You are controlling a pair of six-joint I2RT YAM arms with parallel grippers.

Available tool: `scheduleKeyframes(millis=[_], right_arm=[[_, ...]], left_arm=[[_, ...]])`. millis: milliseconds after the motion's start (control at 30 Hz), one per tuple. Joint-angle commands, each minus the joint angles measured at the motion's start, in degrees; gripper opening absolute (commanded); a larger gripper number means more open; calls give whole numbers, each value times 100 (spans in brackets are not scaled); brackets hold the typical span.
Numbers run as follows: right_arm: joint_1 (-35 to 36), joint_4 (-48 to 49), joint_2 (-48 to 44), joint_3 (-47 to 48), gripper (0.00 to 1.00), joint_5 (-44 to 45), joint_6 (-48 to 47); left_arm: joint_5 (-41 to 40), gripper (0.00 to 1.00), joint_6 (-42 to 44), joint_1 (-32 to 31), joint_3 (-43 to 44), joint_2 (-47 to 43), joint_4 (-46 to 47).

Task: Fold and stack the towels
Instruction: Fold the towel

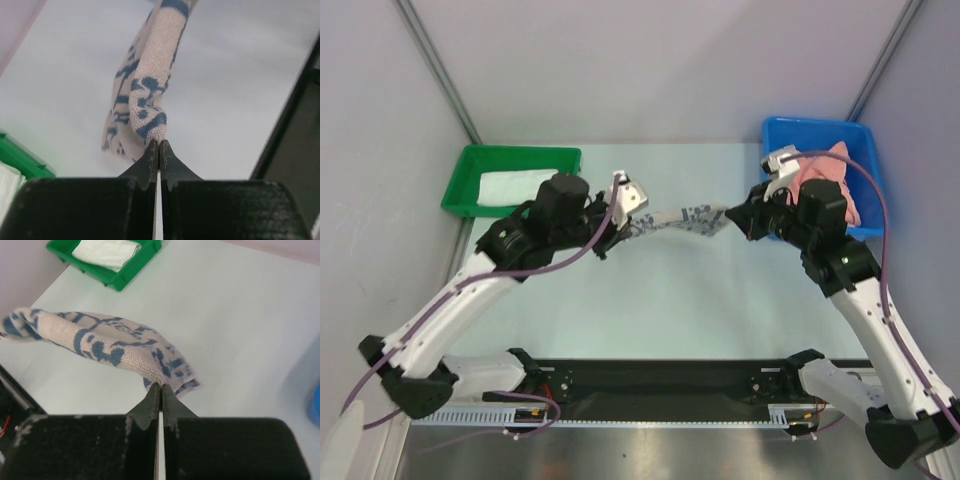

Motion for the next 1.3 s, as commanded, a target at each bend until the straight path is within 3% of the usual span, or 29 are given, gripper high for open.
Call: scheduleKeyframes(millis=[0,200,333,433,533,667,800,900,967,1000,1100,1133,1267], right_arm=[[377,-682,-674,-267,0,449,137],[747,-534,-1037,-531,0,678,532],[756,151,-616,-890,0,722,603],[739,1029,-19,-1374,0,749,541],[695,1978,841,-1743,0,828,480],[266,3366,2186,-1675,0,487,515],[45,3431,3777,-657,0,266,304],[-122,3115,4823,346,1,318,163],[-193,2904,5404,970,6,380,76],[-280,2825,5588,1146,10,458,58],[-412,2343,6038,1770,34,476,5],[-422,2158,6064,1833,47,529,14],[-404,1876,5653,1755,56,521,206]], left_arm=[[107,0,90,-245,-71,-477,-278],[-50,0,-61,-289,-175,-497,-780],[-43,0,167,-88,-404,-146,-387],[379,0,316,457,-571,442,9],[546,0,431,835,-563,1320,413],[914,0,580,1370,85,2639,740],[1048,0,729,1784,1193,4271,714],[778,0,870,1978,2244,4942,688],[565,21,932,2083,2966,5470,705],[286,23,976,2119,3171,5645,792],[-172,37,898,2180,3822,6103,802],[-356,42,827,2189,3910,6148,819],[-676,50,257,2189,3544,5702,1022]])
